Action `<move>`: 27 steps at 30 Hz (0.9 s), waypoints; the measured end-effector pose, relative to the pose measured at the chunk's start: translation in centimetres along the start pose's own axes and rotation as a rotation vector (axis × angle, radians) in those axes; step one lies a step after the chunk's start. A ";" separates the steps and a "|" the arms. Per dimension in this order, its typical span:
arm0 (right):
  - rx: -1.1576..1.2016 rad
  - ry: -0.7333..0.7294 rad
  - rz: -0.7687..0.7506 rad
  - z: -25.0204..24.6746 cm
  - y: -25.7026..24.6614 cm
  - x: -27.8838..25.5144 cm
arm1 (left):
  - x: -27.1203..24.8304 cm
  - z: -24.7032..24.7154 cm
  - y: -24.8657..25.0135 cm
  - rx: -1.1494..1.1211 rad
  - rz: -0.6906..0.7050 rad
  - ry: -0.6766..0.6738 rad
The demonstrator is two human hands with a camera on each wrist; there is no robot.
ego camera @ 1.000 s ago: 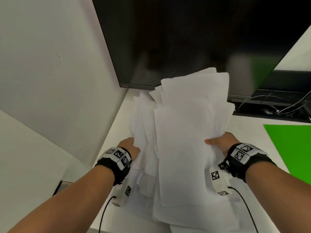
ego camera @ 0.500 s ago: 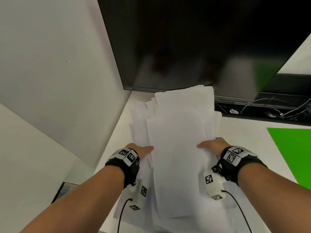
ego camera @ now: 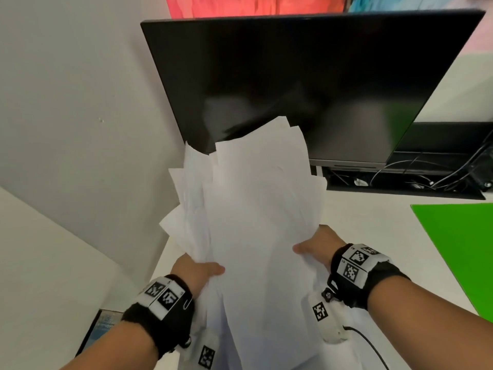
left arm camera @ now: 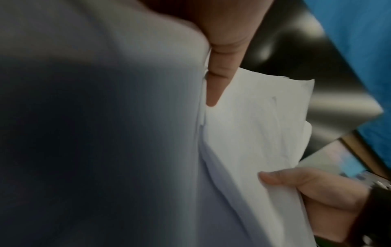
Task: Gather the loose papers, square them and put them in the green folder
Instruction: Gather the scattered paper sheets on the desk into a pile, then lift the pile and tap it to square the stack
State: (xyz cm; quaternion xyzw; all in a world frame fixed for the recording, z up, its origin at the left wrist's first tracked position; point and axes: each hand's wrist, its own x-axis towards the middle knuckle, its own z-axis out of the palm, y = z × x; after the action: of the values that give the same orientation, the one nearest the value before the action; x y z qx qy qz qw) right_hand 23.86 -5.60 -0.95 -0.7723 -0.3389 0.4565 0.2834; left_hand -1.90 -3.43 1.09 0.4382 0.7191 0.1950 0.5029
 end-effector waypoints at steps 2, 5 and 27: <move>0.065 -0.006 -0.062 -0.8 -0.5 -1.3 | -1.3 -0.7 0.1 -0.066 0.067 0.005; 0.263 0.004 -0.144 -2.6 -1.5 -3.3 | -3.8 -1.6 1.2 -0.188 0.223 0.024; 0.756 0.383 -0.595 -10.2 -6.0 -7.3 | -5.5 3.4 14.2 -0.341 0.854 -0.091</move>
State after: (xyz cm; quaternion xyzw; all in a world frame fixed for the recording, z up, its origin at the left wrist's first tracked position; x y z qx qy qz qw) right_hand 28.80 -8.93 11.59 -0.5559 -0.2972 0.2970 0.7172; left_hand 7.92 -0.91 12.92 0.6143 0.4089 0.4810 0.4733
